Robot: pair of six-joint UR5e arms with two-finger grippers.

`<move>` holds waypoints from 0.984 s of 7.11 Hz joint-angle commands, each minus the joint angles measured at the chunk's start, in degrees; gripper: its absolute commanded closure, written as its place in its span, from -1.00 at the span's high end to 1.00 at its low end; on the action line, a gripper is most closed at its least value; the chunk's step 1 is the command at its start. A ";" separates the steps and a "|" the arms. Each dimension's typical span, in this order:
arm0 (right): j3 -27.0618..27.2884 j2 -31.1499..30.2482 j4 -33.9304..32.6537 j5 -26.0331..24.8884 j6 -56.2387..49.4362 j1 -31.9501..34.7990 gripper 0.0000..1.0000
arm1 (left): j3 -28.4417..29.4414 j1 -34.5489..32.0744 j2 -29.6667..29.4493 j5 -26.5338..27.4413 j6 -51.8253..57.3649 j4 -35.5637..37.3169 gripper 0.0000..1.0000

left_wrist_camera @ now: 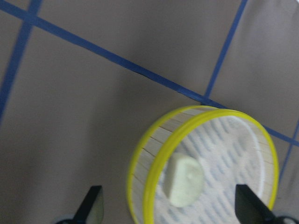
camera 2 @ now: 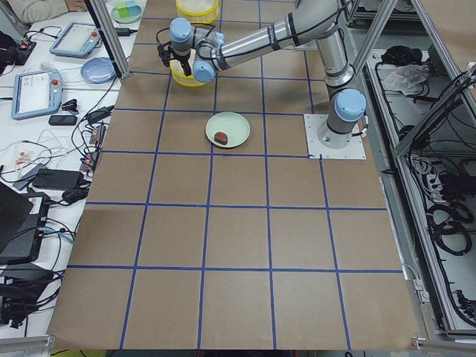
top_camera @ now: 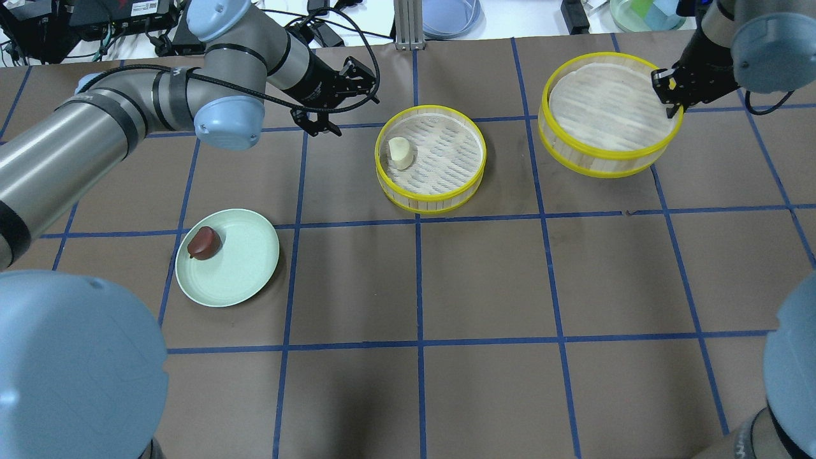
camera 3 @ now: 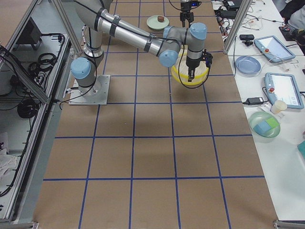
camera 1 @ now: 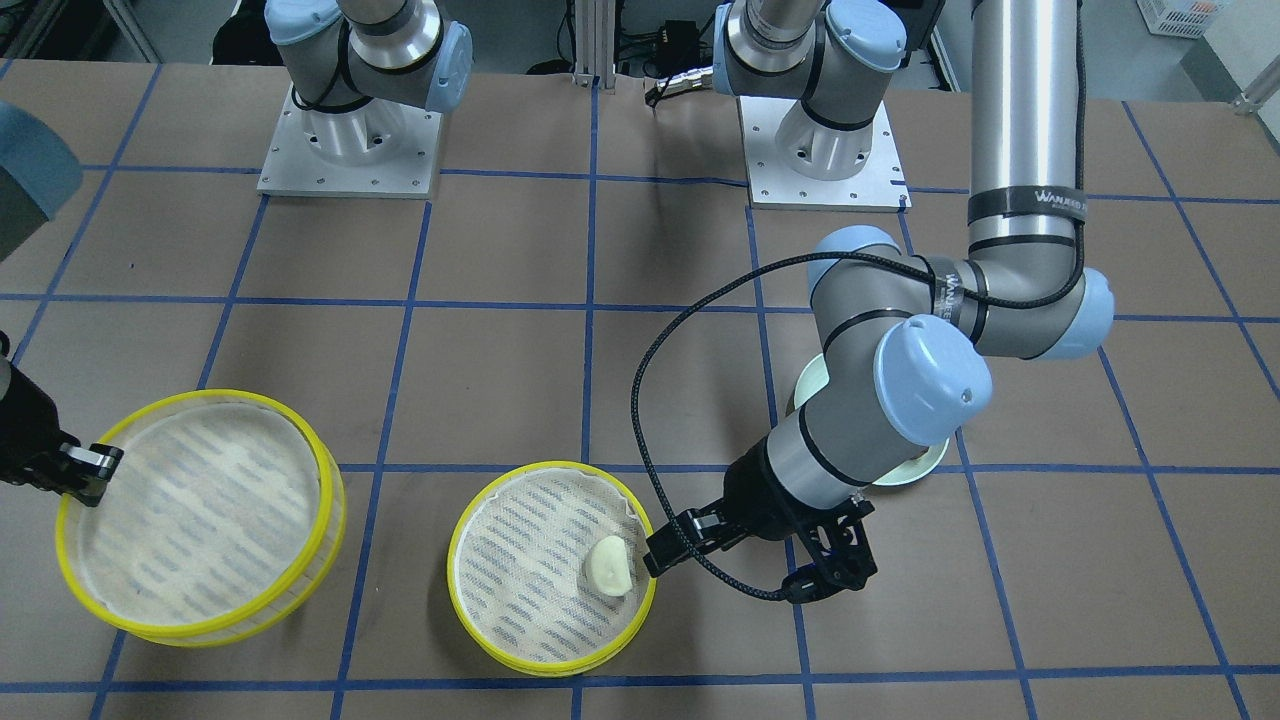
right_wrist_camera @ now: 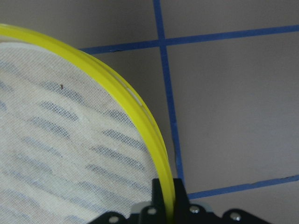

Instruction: Stack buns with steamer

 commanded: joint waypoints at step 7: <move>0.44 3.73 -5.85 4.13 34.61 23.46 -1.00 | -15.11 13.18 8.99 26.36 46.39 -13.75 1.00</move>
